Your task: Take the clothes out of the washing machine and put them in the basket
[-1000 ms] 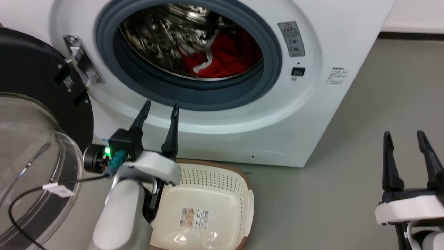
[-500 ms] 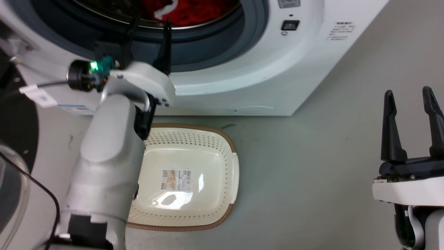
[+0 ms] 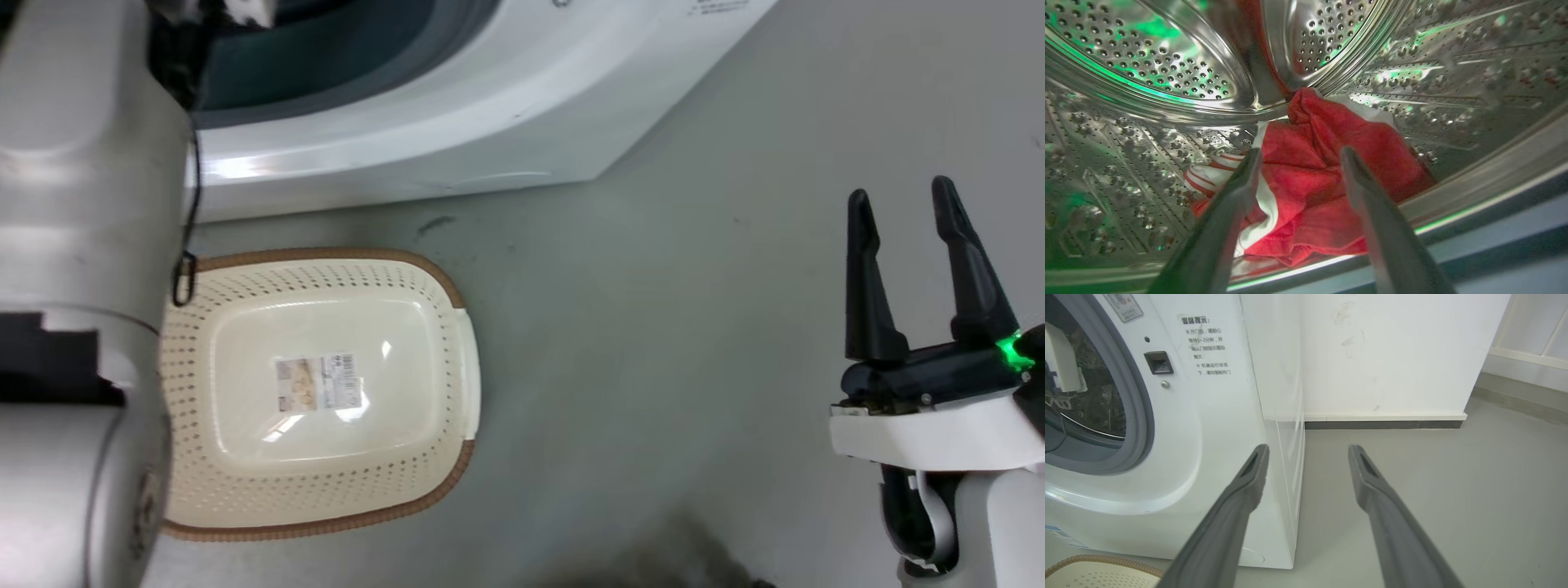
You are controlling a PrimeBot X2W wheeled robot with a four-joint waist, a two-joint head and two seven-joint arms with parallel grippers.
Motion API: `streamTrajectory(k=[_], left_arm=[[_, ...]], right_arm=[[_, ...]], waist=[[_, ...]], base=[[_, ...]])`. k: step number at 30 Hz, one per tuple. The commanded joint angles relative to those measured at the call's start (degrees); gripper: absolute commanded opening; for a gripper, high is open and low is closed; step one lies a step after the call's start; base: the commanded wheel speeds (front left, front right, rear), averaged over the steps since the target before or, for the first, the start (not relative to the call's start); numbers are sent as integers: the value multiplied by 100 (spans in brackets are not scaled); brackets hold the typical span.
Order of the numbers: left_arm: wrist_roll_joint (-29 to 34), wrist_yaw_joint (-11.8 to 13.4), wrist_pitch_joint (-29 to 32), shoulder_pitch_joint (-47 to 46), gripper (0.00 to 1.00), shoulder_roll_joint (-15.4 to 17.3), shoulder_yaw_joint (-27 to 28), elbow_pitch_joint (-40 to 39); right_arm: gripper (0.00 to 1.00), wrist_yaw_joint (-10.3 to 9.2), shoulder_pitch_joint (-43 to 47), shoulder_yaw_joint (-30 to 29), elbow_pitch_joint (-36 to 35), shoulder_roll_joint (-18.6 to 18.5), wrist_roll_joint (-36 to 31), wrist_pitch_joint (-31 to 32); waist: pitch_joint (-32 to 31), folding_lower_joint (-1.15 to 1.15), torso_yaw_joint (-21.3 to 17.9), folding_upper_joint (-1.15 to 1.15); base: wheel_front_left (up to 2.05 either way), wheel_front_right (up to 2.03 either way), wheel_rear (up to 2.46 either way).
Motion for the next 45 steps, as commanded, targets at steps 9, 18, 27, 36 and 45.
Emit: streamTrajectory(k=[9,18,27,36,45], left_arm=[[-69,-11,1276,-817,100,637,-179,658],[-4,71,2303,-1329,100,988,-318,935],[-7,377,2127,-1273,0,973,-404,667],[-26,599,153,-432,0,859,-456,84],[-279,755,-1342,734,0,531,-331,-32]], right_arm=[[100,-4,-327,375,402,11,341,-223],[100,-4,-445,617,504,12,619,-257],[100,-4,-530,615,507,10,666,-256],[100,-4,-470,504,636,10,506,-255],[100,-4,-124,443,947,8,262,-255]], waist=[[712,-1,-751,0],[945,-1,-1013,0],[934,-1,-1007,0],[316,-1,-760,0],[-801,-1,-463,0]], base=[[0,0,0],[0,0,0],[0,0,0],[0,0,0],[0,0,0]])
